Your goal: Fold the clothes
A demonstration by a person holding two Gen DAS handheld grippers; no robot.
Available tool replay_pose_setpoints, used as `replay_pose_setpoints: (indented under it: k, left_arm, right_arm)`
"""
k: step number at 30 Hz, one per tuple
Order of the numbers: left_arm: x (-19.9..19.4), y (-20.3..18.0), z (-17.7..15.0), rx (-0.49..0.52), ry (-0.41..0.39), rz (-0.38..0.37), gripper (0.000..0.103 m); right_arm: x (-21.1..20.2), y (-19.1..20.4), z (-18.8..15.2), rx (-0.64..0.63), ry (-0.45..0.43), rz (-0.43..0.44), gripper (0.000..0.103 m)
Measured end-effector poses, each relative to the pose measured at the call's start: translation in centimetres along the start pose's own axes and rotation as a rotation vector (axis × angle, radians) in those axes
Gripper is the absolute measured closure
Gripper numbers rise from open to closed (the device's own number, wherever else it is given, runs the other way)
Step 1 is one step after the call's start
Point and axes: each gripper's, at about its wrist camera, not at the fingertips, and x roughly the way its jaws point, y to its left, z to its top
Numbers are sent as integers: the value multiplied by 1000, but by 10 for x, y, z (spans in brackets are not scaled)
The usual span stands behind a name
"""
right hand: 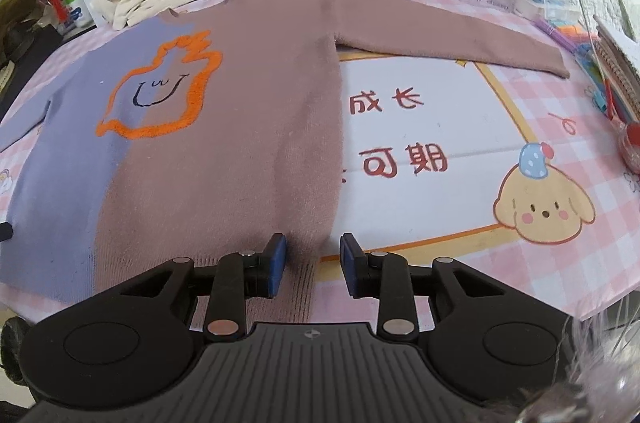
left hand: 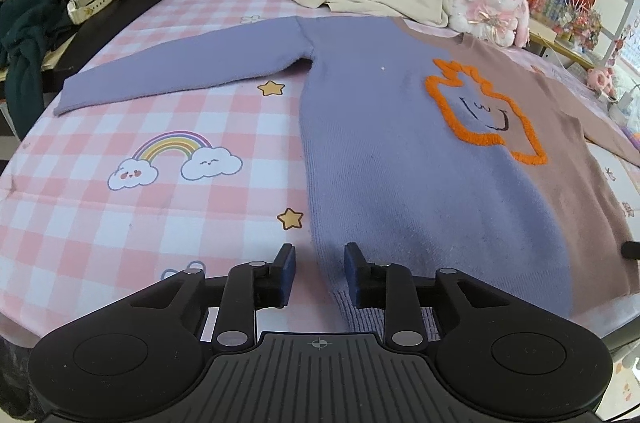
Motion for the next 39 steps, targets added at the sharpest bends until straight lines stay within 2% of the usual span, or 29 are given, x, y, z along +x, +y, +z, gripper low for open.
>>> replay_pose_setpoints:
  k: [2, 5, 7, 11, 14, 19, 22, 23, 24, 25, 27, 29, 34, 37, 39]
  left_arm:
    - [0, 0, -1, 4, -2, 6, 66]
    - [0, -3, -2, 16, -6, 10, 62]
    - [0, -5, -3, 25, -9, 12, 57]
    - [1, -9, -5, 51, -18, 19, 57]
    - [2, -6, -3, 42, -19, 12, 60]
    - [2, -6, -2, 36, -13, 20, 57]
    - [-5, -7, -4, 29, -35, 37, 54]
    - [-10, -9, -4, 28, -60, 44, 51]
    - [-15, -10, -4, 29, -85, 50, 42]
    - [-20, -12, -4, 32, -114, 57, 31]
    - [-27, -17, -2, 36, -155, 67, 25]
    - [-32, -22, -1, 34, -184, 77, 14]
    - [-31, -36, -3, -17, -174, 111, 12]
    - [-34, -48, 0, -29, -182, 125, 12]
    - [-36, -57, 2, -38, -188, 134, 12]
  right_arm:
    - [0, 2, -2, -8, 0, 1, 75]
    - [0, 4, -3, -22, 2, 9, 83]
    - [0, 6, -4, -26, 3, 12, 84]
    - [-1, 10, -5, -31, 7, 10, 89]
    - [-1, 12, -6, -36, 6, 11, 90]
    - [-1, 15, -7, -43, 3, 11, 89]
    - [-6, 14, -8, -34, -18, -8, 77]
    - [-11, 13, -7, -22, -43, -15, 67]
    - [-16, 13, -7, -8, -71, -21, 55]
    - [-22, 12, -6, 5, -99, -28, 50]
    - [-30, 12, -5, 20, -148, -45, 41]
    - [-35, 13, -5, 24, -185, -62, 33]
    - [-40, 18, -2, -52, -247, -96, 32]
    - [-44, 16, 2, -116, -297, -77, 25]
    - [-41, 14, 7, -146, -285, -51, 23]
